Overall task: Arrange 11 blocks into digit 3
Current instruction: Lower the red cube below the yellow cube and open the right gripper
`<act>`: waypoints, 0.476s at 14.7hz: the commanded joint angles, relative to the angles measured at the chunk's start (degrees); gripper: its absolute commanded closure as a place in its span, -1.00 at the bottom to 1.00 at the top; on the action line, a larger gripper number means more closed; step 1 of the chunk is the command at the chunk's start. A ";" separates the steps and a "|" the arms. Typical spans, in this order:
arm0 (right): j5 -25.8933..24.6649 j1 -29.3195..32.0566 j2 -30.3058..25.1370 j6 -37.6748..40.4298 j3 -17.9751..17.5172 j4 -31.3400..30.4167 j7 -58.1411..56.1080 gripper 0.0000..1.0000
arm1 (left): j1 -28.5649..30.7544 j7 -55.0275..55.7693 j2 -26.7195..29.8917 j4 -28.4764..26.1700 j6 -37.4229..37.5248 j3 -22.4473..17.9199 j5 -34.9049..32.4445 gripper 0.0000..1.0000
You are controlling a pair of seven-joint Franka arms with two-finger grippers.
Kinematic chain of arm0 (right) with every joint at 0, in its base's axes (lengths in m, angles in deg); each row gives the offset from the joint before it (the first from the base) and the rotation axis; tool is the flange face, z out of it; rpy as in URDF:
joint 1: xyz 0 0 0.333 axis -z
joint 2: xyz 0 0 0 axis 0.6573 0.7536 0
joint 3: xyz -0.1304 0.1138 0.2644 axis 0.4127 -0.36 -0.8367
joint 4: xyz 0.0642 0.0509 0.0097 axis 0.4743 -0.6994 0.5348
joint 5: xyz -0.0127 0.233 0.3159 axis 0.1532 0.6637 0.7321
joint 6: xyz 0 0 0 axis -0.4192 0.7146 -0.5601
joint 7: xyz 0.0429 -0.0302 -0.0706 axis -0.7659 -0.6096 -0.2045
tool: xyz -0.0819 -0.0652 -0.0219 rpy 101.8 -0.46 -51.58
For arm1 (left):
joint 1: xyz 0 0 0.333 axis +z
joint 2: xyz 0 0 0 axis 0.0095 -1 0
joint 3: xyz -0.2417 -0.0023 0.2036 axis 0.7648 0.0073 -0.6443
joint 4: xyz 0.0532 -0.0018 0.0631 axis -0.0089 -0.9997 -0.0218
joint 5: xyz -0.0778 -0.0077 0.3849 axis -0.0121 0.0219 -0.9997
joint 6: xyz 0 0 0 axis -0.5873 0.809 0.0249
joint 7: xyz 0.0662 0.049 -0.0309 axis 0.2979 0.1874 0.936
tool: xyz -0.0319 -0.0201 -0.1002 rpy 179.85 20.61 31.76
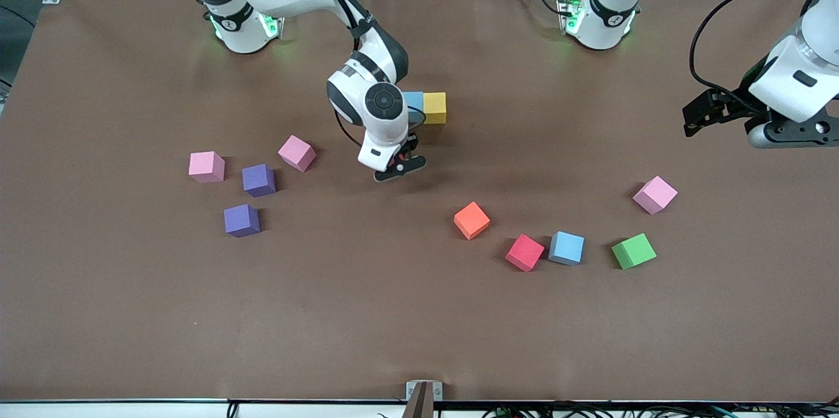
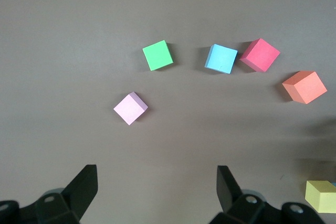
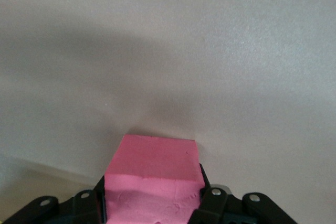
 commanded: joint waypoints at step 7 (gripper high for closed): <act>3.14 -0.07 -2.92 -0.44 -0.49 -5.20 0.55 0.19 | -0.05 -0.16 -0.49 0.98 -0.15 -0.01 0.93 -1.00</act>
